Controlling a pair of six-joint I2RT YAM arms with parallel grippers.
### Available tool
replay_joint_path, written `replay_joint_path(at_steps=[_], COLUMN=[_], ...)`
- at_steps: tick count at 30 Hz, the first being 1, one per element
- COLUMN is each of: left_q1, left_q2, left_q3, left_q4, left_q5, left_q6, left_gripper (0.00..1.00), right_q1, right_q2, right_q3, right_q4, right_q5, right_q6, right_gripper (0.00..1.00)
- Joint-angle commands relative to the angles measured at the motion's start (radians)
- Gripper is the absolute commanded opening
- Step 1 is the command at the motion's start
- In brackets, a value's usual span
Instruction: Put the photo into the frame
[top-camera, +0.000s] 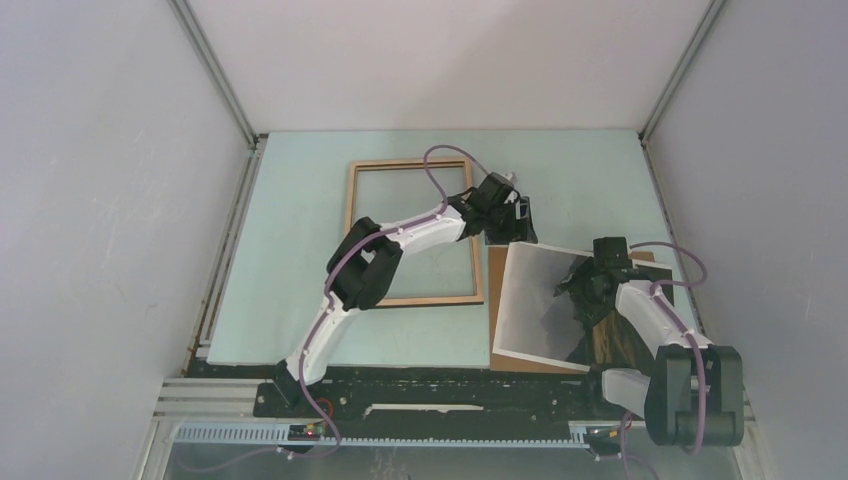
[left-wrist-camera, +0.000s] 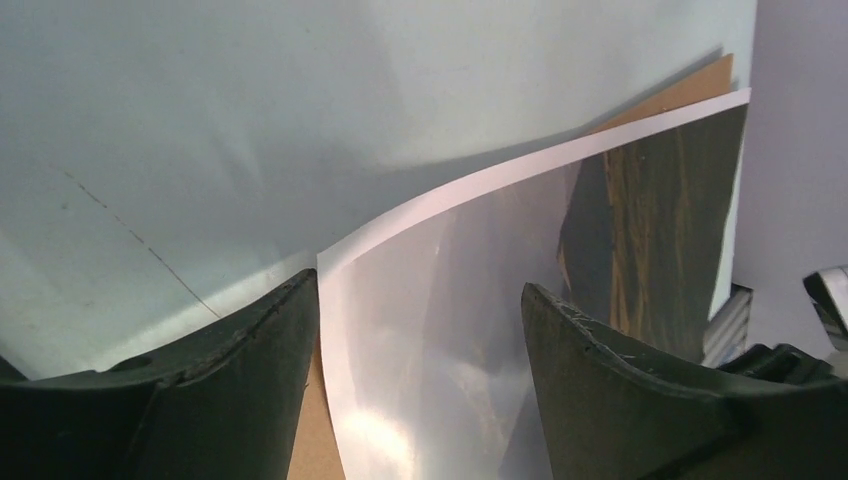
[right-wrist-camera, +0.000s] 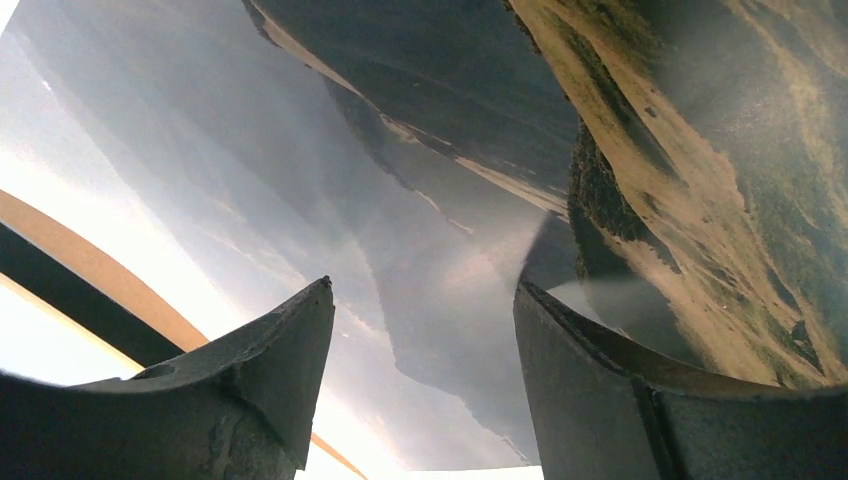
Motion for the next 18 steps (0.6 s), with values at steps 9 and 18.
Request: replay_joint_path(at_steps=[9, 18], left_q1=[0.011, 0.019], left_q2=[-0.121, -0.100], left_q3=[-0.120, -0.153], left_q4=[0.145, 0.148], left_q5=[0.097, 0.061], left_q6=[-0.074, -0.049], left_gripper=[0.66, 0.53], right_q1=[-0.012, -0.012], right_q2=[0.043, 0.054], right_q3=[-0.019, -0.019], right_q4=[0.037, 0.042], right_q5=[0.000, -0.005], right_q6=[-0.019, -0.025], right_gripper=[0.74, 0.74])
